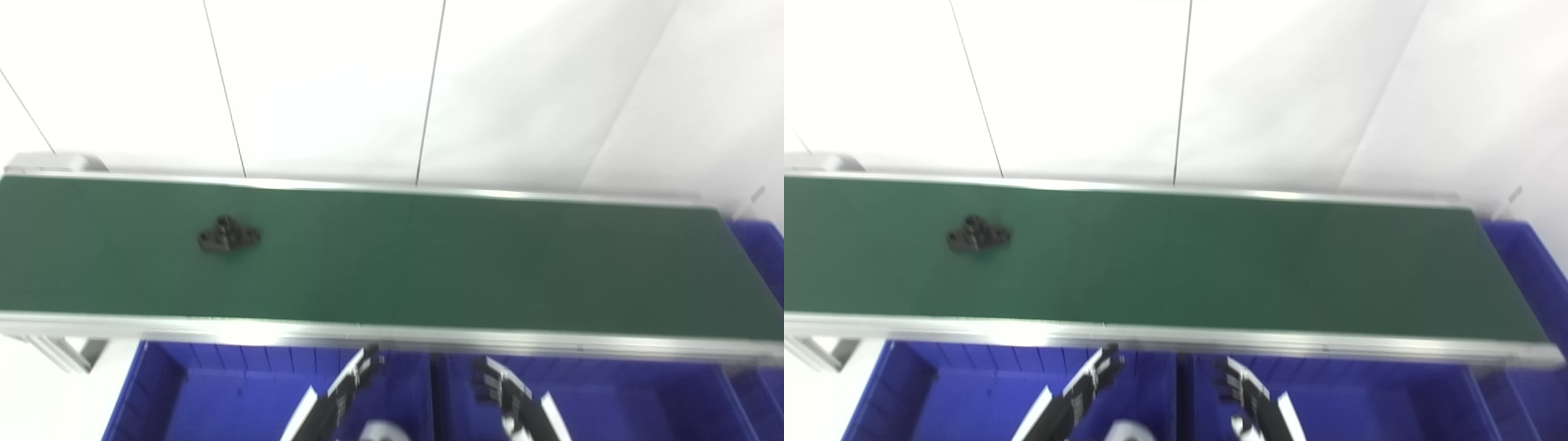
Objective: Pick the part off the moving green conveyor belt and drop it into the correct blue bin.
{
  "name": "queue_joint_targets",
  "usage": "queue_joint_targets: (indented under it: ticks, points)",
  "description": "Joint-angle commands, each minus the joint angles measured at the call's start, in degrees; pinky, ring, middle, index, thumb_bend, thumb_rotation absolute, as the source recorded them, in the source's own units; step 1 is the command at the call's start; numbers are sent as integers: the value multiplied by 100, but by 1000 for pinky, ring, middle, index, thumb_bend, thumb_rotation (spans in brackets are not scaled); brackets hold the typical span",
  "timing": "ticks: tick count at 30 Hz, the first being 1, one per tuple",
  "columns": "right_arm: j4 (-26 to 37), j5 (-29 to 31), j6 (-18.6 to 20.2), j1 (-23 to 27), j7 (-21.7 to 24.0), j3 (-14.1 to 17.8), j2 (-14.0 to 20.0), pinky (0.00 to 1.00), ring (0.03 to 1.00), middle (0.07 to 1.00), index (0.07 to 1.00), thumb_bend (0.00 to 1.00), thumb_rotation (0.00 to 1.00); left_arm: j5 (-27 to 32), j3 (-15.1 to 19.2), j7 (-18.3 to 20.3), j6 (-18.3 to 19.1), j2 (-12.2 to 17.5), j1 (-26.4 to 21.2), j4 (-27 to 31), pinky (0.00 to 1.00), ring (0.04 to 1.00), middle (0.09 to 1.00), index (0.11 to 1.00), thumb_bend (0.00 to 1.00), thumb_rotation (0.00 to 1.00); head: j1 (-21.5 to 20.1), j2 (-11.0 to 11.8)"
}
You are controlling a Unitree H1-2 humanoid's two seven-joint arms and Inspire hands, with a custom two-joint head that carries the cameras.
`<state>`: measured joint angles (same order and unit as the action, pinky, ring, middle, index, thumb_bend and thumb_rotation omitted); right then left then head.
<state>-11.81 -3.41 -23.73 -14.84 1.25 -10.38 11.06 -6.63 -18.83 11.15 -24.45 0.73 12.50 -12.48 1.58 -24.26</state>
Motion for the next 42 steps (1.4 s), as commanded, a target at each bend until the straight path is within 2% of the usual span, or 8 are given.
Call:
queue_joint_targets:
  ticks: [1, 2, 5, 12, 31, 42]
  points:
    - [28, 37, -320, 78, -98, 3, 42, 724, 800, 863, 835, 904, 1000, -80, -46, -104, -237, -98, -91, 18, 913, 933, 915, 948, 1000, 754, 28, 72]
    - [-15, 41, -320, 100, -108, -4, 49, 719, 797, 860, 833, 897, 1000, -100, -62, -124, -240, -95, -108, -24, 907, 932, 913, 946, 1000, 758, 62, 166]
    - [-139, 69, -320, 158, -97, 0, 66, 708, 789, 855, 828, 894, 997, -134, -113, -174, -246, -88, -171, -150, 883, 929, 906, 943, 991, 768, 121, 257]
    - [-262, 119, -320, 214, -51, 25, 126, 702, 788, 854, 832, 889, 998, -119, -193, -246, -244, -118, -244, -263, 881, 936, 902, 938, 994, 763, 221, 259]
    - [-140, 132, -320, 190, 10, 17, 164, 721, 799, 872, 845, 894, 1000, -150, -166, -250, -195, -168, -222, -105, 876, 921, 898, 939, 1000, 769, 241, -117]
    - [-115, 77, -320, 210, -73, -40, 177, 709, 785, 863, 846, 885, 1000, -46, -158, -189, -186, -163, -212, -67, 914, 937, 911, 943, 1000, 744, 193, -185]
